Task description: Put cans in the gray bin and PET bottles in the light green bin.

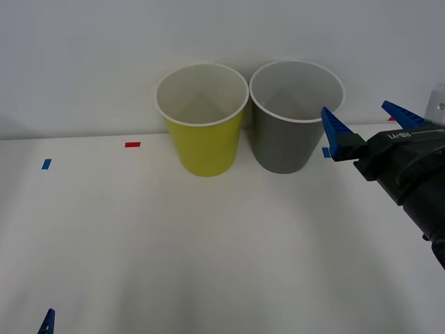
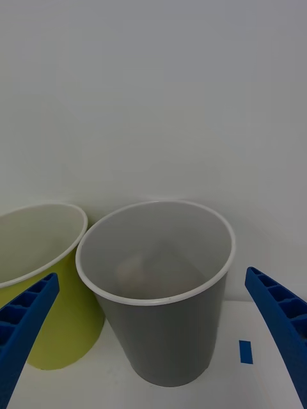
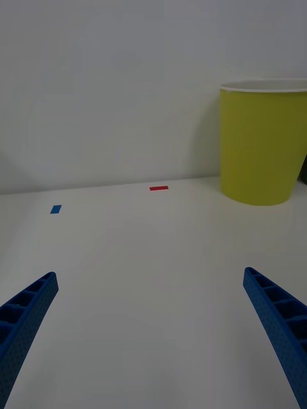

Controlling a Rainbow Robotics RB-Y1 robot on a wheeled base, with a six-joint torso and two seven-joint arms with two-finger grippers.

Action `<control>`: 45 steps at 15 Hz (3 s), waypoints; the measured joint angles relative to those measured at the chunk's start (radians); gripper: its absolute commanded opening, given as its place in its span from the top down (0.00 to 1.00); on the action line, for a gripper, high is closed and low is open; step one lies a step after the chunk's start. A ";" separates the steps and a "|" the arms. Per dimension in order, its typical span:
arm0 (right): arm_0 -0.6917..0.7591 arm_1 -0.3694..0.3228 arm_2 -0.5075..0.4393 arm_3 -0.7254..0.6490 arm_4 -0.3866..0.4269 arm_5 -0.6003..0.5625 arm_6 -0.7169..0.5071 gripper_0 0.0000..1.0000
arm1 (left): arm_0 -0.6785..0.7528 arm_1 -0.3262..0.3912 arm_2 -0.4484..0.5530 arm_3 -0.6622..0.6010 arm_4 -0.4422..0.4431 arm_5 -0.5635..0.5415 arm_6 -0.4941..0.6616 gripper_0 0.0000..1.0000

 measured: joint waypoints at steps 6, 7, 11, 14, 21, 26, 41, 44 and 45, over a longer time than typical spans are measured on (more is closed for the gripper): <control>0.212 0.019 0.085 0.096 0.074 -0.351 0.026 0.00 | 0.000 0.000 0.000 0.000 0.000 0.000 0.000 0.00; 0.241 0.019 0.095 0.110 0.085 -0.402 0.030 0.00 | 0.000 0.000 0.000 0.000 0.000 0.000 0.000 0.00; 0.361 0.014 0.116 0.230 0.184 -0.648 0.041 0.00 | 0.000 0.000 0.000 0.000 0.000 0.000 0.000 0.00; 0.449 0.011 0.111 0.240 0.189 -0.730 0.034 0.00 | 0.000 0.000 0.000 0.000 0.000 0.000 0.000 0.00; 0.642 0.059 0.105 0.242 0.205 -0.889 0.043 0.00 | 0.000 0.000 0.000 0.000 0.000 0.000 0.000 0.00; 0.781 0.065 0.115 0.242 0.218 -1.006 0.047 0.00 | 0.000 0.000 0.000 0.000 0.000 0.000 0.000 0.00; 0.921 0.033 0.132 0.380 0.248 -1.314 0.058 0.00 | 0.000 0.000 0.000 0.000 0.000 0.000 0.000 0.00; 0.921 0.033 0.132 0.380 0.248 -1.314 0.058 0.00 | 0.000 0.000 0.000 0.000 0.000 0.000 0.000 0.00; 0.921 0.033 0.132 0.380 0.248 -1.314 0.058 0.00 | 0.000 0.000 0.000 0.000 0.000 0.000 0.000 0.00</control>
